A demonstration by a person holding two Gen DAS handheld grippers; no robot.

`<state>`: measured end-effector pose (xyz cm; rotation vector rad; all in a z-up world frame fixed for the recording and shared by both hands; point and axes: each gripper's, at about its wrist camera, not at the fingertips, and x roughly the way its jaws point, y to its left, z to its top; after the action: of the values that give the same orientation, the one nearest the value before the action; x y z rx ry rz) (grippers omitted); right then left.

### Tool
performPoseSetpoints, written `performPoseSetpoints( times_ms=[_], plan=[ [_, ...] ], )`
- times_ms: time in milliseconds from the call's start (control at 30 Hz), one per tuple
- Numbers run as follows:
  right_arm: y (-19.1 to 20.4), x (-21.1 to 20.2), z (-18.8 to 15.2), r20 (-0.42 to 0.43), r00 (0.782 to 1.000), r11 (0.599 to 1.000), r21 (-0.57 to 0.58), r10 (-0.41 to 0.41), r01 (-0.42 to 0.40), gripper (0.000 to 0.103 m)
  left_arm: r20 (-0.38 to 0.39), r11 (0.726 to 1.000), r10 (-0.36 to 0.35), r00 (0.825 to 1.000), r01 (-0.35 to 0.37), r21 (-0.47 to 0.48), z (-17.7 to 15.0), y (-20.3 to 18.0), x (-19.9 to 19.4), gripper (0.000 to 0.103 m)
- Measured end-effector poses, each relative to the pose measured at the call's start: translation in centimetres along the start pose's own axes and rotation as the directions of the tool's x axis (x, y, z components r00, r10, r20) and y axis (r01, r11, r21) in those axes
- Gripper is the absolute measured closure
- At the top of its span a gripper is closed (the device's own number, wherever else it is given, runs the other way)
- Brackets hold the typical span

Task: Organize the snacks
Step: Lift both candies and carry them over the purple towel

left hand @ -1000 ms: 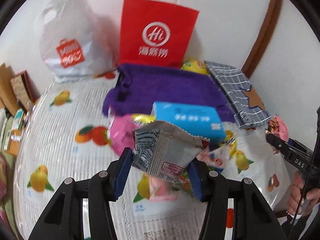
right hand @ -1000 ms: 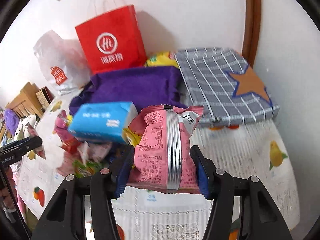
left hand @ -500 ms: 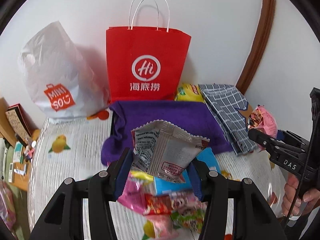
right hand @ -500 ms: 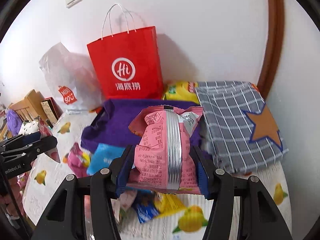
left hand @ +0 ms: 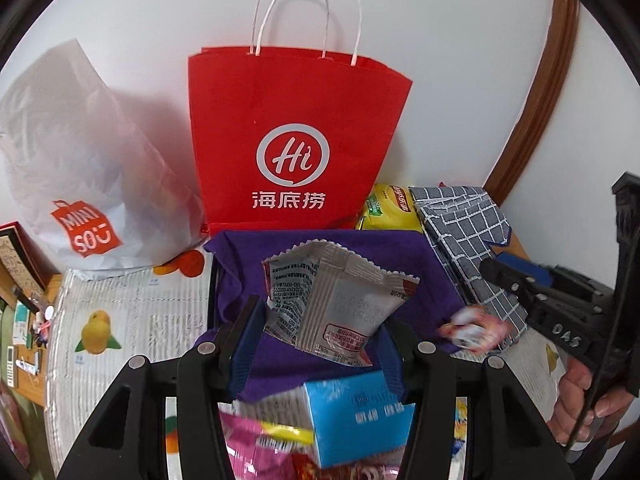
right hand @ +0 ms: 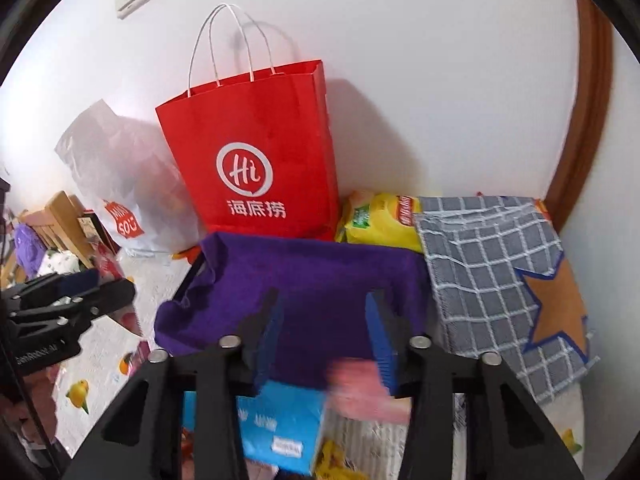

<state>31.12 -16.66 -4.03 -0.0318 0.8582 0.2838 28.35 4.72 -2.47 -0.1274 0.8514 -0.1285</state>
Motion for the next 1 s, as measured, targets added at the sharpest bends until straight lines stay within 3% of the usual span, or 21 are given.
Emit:
performPoseSetpoints(
  times_ms=[67, 233, 300, 367, 433, 667, 1000],
  plan=[
    [0.0, 1.9, 0.0, -0.045, 0.999, 1.0, -0.017, 0.009, -0.01, 0.092, -0.013, 1.0, -0.006, 1.0, 0.006, -0.005, 0.3, 0.3, 1.1, 0.052],
    [-0.8, 3.9, -0.8, -0.095, 0.995, 0.999, -0.034, -0.027, 0.024, 0.091, -0.038, 1.0, -0.012, 0.999, 0.012, -0.016, 0.5, 1.0, 2.9, 0.052],
    [-1.8, 3.7, -1.4, -0.099, 0.994, 0.999, -0.031, -0.039, 0.037, 0.078, -0.045, 1.0, -0.02, 0.999, 0.019, -0.019, 0.4, 1.1, 3.2, 0.052],
    [-3.1, 3.1, -2.2, -0.083, 0.995, 0.998, -0.021, -0.063, 0.062, 0.049, -0.055, 0.999, -0.032, 0.998, 0.031, -0.025, 0.2, 1.1, 3.6, 0.052],
    [-4.3, 2.7, -3.3, -0.075, 0.993, 0.996, -0.01, -0.094, 0.094, 0.041, -0.061, 0.999, -0.032, 0.998, 0.031, -0.028, 0.0, 1.2, 3.8, 0.052],
    [-8.0, 3.7, -6.7, -0.138, 0.983, 0.991, 0.034, -0.125, 0.131, 0.041, -0.074, 0.999, -0.028, 0.997, 0.026, -0.024, -0.7, 1.1, 3.8, 0.052],
    [-7.5, 5.5, -8.1, -0.126, 0.979, 0.986, -0.067, -0.163, 0.156, 0.045, -0.094, 1.0, 0.003, 0.996, -0.004, -0.012, -1.8, 1.1, 3.0, 0.052]
  ],
)
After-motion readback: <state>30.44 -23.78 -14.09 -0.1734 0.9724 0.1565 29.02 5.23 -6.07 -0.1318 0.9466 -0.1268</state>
